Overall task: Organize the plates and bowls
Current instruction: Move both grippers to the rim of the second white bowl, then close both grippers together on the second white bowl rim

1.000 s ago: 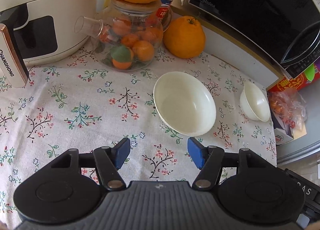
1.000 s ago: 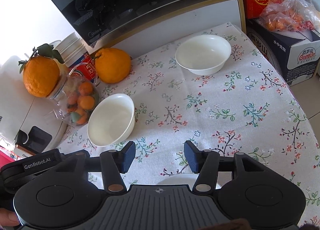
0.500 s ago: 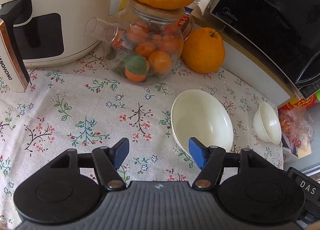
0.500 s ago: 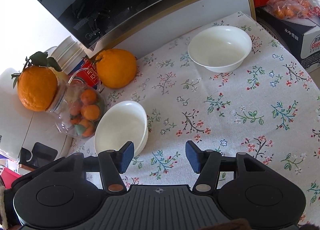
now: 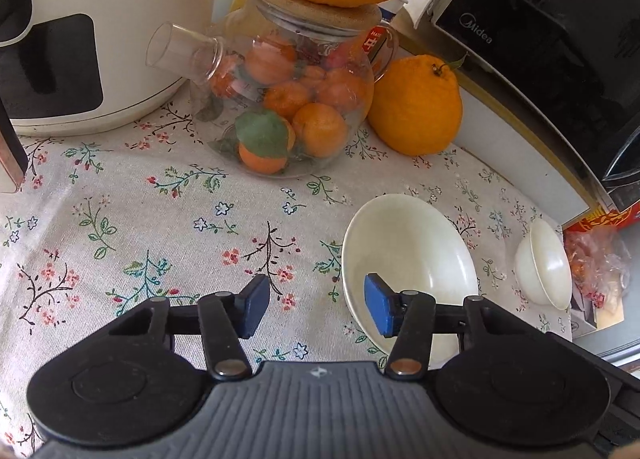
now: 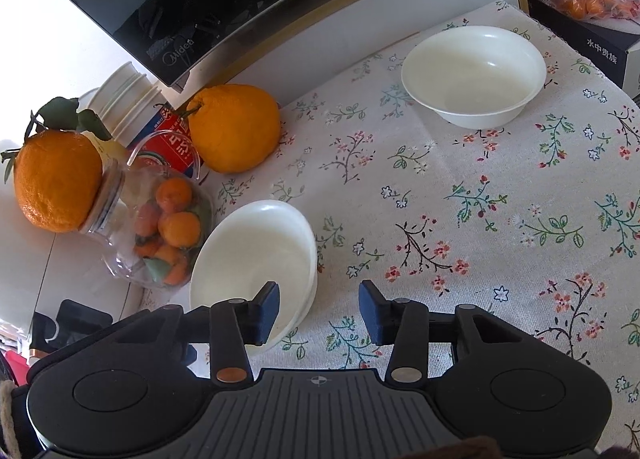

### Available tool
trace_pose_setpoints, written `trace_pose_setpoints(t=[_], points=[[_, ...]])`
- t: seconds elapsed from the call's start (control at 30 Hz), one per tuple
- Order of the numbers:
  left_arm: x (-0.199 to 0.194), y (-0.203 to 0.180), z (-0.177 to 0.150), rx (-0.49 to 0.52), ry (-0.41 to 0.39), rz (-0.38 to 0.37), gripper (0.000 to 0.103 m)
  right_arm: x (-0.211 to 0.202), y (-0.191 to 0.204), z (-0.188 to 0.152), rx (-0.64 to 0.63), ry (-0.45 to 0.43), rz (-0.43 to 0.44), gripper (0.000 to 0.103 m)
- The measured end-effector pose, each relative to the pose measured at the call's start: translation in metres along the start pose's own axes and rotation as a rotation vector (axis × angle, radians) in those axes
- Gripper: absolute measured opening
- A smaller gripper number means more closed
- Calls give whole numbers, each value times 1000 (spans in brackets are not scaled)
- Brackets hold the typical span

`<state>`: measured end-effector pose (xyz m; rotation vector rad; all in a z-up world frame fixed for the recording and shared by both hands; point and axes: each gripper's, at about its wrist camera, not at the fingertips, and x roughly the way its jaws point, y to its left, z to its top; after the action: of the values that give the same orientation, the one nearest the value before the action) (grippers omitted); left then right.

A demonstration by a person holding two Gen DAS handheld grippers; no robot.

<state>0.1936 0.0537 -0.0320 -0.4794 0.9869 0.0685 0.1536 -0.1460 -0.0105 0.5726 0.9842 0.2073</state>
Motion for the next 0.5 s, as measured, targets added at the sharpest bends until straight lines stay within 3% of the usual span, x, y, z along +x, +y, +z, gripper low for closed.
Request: trace_pose_setpoints(t=[0.23,0.5], points=[[6,-5,-1,28,11,-11,36,7,6,-2,-21,8,-3,25],[8,-10,-4,57,36,-33,10,7,7,-4,-32,13,0,11]])
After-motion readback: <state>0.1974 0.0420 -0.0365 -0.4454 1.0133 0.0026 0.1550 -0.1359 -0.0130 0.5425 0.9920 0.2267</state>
